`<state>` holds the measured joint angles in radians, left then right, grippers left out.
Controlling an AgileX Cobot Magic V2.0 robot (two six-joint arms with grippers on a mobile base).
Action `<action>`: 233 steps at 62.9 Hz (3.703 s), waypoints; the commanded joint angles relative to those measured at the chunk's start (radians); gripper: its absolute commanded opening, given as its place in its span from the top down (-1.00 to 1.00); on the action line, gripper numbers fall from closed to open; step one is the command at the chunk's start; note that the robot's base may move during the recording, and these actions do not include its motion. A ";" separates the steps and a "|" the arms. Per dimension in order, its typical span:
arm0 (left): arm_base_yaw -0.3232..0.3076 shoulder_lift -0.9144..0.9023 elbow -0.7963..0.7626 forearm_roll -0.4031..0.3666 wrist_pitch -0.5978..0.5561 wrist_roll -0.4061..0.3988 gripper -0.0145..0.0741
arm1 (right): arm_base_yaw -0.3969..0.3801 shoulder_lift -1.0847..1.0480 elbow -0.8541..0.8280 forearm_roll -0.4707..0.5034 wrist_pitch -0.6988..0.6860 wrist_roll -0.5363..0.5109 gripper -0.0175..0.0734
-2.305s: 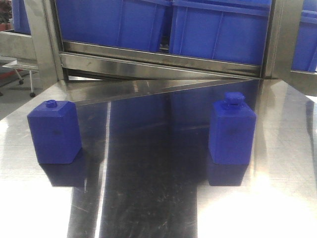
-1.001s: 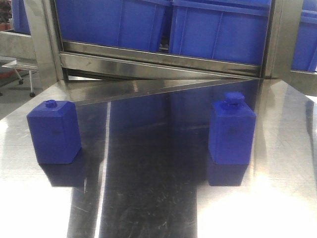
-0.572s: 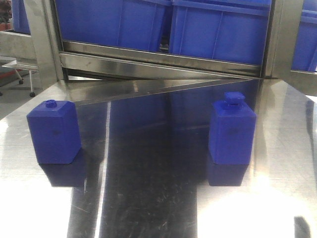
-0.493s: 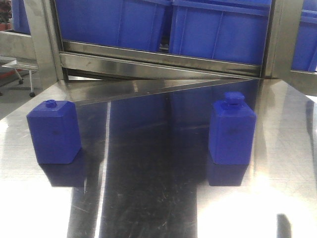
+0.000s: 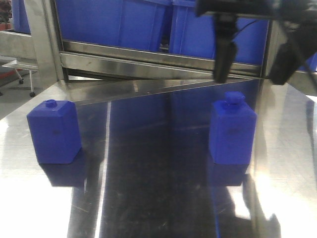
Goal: Pick and sort blue part to right shelf
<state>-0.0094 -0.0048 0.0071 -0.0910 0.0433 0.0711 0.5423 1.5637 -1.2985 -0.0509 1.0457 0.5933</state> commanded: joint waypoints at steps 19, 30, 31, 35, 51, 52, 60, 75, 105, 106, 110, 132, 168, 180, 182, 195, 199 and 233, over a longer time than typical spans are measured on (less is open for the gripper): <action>-0.004 -0.024 0.025 -0.008 -0.077 -0.007 0.37 | 0.026 0.051 -0.060 -0.032 0.011 0.017 -0.58; -0.004 -0.024 0.025 -0.008 -0.077 -0.007 0.37 | 0.030 0.091 -0.060 -0.033 0.008 0.017 -0.58; -0.004 -0.024 0.025 -0.008 -0.077 -0.007 0.37 | 0.031 0.095 -0.060 -0.033 0.007 0.017 -0.58; -0.004 -0.024 0.025 -0.008 -0.077 -0.007 0.37 | 0.031 0.107 -0.058 -0.031 -0.004 0.017 -0.58; -0.004 -0.024 0.025 -0.008 -0.077 -0.007 0.37 | 0.023 0.130 0.011 0.000 -0.090 0.018 -0.58; -0.004 -0.024 0.025 -0.008 -0.077 -0.007 0.37 | 0.023 0.130 0.012 0.001 -0.090 0.018 -0.58; -0.004 -0.024 0.025 -0.008 -0.077 -0.007 0.37 | 0.023 0.135 0.020 0.001 -0.080 0.018 -0.58; -0.004 -0.024 0.025 -0.008 -0.077 -0.007 0.37 | 0.023 0.139 0.020 0.001 -0.077 0.018 -0.58; -0.004 -0.024 0.025 -0.008 -0.077 -0.007 0.37 | 0.023 0.123 0.020 0.000 -0.078 0.018 -0.30; -0.004 -0.024 0.025 -0.008 -0.077 -0.007 0.37 | 0.023 0.119 0.020 0.000 -0.078 0.017 -0.30; -0.004 -0.024 0.025 -0.008 -0.077 -0.007 0.37 | 0.023 0.096 0.020 -0.001 -0.085 0.013 -0.30; -0.004 -0.024 0.025 -0.008 -0.077 -0.007 0.37 | -0.070 -0.181 0.223 -0.006 -0.274 -0.284 -0.30; -0.004 -0.024 0.025 -0.008 -0.077 -0.007 0.37 | -0.522 -0.786 0.768 0.117 -0.894 -0.610 -0.30; -0.004 -0.024 0.025 -0.008 -0.077 -0.007 0.37 | -0.536 -0.996 0.903 0.110 -1.046 -0.609 -0.30; -0.004 -0.024 0.025 -0.008 -0.077 -0.007 0.37 | -0.536 -1.026 0.915 0.109 -1.046 -0.609 -0.30; -0.004 -0.024 0.025 -0.008 -0.077 -0.007 0.37 | -0.536 -1.242 0.965 0.070 -1.029 -0.609 -0.30; -0.004 -0.024 0.025 -0.008 -0.077 -0.007 0.37 | -0.536 -1.291 0.965 0.051 -1.007 -0.609 -0.30; -0.004 -0.024 0.025 -0.008 -0.077 -0.007 0.37 | -0.536 -1.342 0.965 0.051 -0.991 -0.609 -0.30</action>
<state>-0.0094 -0.0048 0.0071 -0.0910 0.0433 0.0711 0.0128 0.2151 -0.3043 0.0082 0.1409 -0.0068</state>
